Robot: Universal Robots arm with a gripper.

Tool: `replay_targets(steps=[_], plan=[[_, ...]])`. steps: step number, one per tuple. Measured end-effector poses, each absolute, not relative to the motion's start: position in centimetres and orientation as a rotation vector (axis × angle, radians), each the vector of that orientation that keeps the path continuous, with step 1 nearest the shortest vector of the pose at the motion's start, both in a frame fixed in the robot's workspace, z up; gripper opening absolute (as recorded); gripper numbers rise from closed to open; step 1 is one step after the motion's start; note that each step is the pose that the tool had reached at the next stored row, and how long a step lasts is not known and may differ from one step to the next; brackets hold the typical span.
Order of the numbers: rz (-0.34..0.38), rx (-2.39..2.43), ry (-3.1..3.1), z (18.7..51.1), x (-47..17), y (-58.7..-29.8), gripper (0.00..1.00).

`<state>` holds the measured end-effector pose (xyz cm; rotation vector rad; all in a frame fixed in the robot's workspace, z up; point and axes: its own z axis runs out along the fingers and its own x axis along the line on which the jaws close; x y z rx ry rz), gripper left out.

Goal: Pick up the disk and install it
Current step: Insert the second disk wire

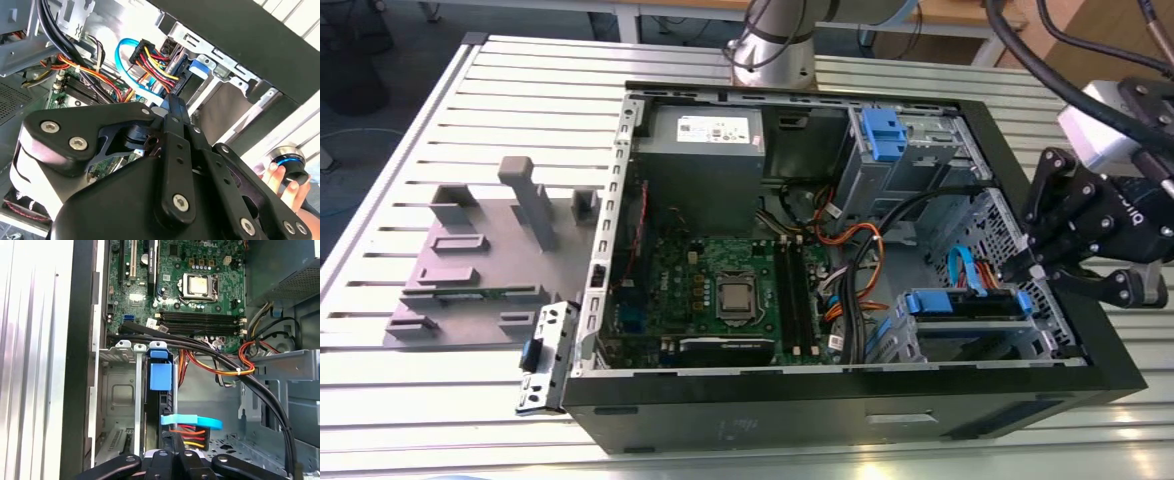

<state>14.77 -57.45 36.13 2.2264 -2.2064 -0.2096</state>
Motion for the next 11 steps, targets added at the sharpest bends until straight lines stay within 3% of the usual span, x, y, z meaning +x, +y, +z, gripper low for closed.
replay_targets(steps=[11], plan=[[-0.210, 2.226, -2.206, 36.78, 14.81, -57.46, 0.11]])
